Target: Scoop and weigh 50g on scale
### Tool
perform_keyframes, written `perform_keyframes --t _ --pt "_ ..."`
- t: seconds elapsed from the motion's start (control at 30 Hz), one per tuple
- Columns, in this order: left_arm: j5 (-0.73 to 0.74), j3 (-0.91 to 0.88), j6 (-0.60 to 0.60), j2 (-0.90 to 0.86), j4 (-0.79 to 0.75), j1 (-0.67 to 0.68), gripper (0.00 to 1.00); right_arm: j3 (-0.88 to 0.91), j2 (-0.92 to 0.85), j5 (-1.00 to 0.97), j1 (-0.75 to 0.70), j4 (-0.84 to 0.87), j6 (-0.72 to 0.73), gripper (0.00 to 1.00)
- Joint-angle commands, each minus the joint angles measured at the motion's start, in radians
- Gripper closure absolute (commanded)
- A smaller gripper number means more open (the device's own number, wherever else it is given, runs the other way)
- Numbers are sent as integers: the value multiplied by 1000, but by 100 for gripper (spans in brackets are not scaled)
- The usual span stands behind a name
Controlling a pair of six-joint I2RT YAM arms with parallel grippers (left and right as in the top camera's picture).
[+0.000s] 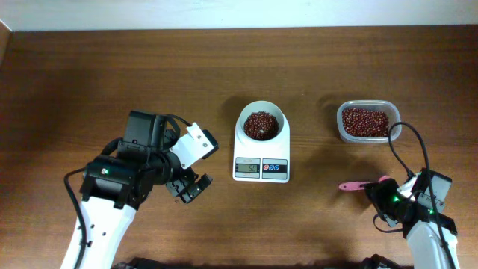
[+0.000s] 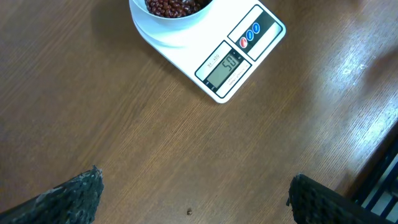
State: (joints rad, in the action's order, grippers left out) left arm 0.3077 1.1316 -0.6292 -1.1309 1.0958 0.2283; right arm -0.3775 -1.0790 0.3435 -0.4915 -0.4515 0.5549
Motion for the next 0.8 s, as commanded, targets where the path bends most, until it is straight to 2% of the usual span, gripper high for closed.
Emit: perform_keyframes --t 0.0,0.07,0.2,0.27,0.43,0.47,0.57,0.63,0.73,0.77 --pt "14 14 -15 9 -2 -4 1 2 0 -42 -6 3 3 53" --pt "14 14 -15 9 -2 -4 1 2 0 -51 -6 4 3 48" --pt "14 14 -15 9 -2 -4 1 2 -1 -93 -6 101 3 19" --pt "14 14 -15 9 -2 -4 1 2 -1 -89 -6 166 3 12" --pt "14 14 -15 9 -2 -4 1 2 -1 -50 -6 222 3 9" --pt "14 14 -15 9 -2 -4 1 2 -1 -51 -6 241 -1 1" --pt "14 14 -15 9 -2 -4 1 -39 26 -154 -8 251 0 1" --pt "14 14 -15 9 -2 -4 1 -92 89 -153 -7 250 0 1" --pt "14 14 -15 9 -2 -4 1 -131 211 30 -7 250 0 1" --pt "14 14 -15 9 -2 -4 1 -131 259 179 -7 245 0 1"
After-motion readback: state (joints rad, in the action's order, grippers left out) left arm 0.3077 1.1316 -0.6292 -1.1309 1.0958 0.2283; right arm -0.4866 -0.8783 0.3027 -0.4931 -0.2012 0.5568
